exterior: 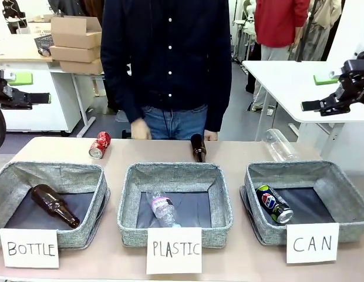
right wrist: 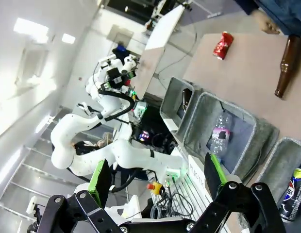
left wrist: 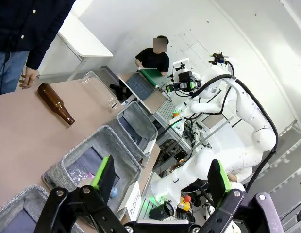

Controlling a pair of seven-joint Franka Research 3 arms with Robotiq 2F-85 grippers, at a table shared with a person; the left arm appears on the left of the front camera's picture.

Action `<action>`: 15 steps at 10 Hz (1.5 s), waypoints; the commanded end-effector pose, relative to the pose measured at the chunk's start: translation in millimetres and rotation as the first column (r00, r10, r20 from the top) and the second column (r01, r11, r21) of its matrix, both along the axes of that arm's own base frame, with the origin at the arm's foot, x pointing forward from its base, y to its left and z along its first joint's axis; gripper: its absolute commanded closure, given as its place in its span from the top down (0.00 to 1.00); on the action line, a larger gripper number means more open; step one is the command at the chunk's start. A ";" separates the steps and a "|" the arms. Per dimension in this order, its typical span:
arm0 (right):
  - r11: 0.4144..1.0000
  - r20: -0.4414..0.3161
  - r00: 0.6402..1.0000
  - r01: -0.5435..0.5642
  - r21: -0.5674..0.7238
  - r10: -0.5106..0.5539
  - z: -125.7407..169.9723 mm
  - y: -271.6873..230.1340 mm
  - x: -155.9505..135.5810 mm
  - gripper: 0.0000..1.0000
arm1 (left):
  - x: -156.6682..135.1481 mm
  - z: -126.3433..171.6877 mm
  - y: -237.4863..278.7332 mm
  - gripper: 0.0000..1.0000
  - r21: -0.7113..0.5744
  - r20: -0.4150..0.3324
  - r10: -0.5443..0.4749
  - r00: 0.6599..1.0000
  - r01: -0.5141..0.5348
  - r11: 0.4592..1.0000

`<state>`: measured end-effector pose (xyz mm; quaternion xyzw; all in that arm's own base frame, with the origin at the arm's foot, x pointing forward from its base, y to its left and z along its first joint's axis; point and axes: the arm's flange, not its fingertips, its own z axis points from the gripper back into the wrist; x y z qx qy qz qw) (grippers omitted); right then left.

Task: Sort the can waste into the basket.
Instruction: Pick up the can waste from the table and place it in the right Fabric basket.

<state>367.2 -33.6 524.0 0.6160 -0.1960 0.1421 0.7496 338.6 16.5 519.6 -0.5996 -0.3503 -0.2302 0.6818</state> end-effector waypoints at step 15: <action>1.000 0.012 1.000 -0.004 -0.007 0.004 0.8 0.5 0.0 1.00 | 247.6 -90.2 -70.0 1.00 0.941 -0.211 0.520 0.827 0.028 0.338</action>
